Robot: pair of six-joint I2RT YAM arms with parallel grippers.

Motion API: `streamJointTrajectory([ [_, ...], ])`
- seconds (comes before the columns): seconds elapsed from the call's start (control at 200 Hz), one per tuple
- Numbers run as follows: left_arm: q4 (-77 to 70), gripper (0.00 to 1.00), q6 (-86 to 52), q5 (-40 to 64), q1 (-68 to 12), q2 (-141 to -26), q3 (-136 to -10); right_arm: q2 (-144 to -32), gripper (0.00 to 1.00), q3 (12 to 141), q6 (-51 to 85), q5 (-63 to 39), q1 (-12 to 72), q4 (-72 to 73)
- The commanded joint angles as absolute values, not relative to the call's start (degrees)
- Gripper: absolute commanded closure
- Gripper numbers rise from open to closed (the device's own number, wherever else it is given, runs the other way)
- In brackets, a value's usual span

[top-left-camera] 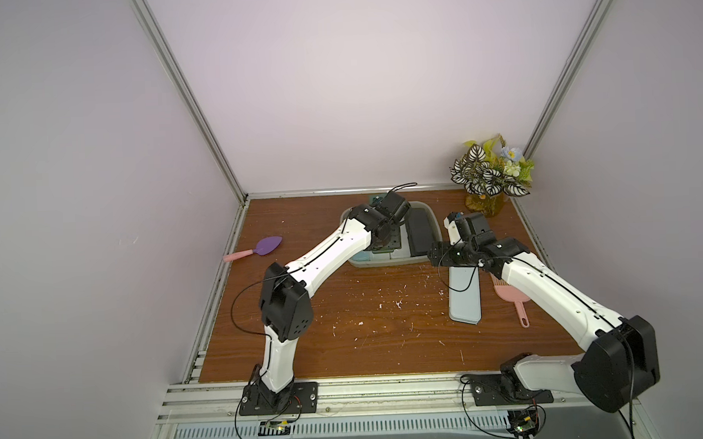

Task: Put the pencil case into the storage box
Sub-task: Place the pencil case at the storage box.

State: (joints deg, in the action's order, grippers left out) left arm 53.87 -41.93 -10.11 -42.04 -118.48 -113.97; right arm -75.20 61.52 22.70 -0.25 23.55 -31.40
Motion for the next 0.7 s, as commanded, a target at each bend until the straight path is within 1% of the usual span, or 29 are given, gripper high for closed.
streamJointTrajectory([
  [0.0,55.7,0.44,-38.6,-9.2,-39.4,-124.0,-120.0,-73.1,0.12,63.9,21.8,0.4,23.0,-32.6],
  [0.18,55.6,0.44,-38.2,-8.0,-37.0,-132.1,-125.8,-73.3,0.12,63.6,21.3,0.7,22.6,-32.9],
  [0.325,55.6,0.44,-38.0,-6.6,-36.3,-135.8,-128.3,-73.9,0.12,63.2,21.2,0.4,22.3,-32.6],
  [0.505,55.6,0.44,-38.3,-3.9,-36.4,-136.4,-127.7,-74.4,0.12,62.9,21.5,0.1,22.1,-32.1],
  [0.696,55.5,0.44,-39.0,-4.0,-37.0,-135.8,-125.8,-75.0,0.12,62.6,21.7,-0.2,22.1,-31.4],
])
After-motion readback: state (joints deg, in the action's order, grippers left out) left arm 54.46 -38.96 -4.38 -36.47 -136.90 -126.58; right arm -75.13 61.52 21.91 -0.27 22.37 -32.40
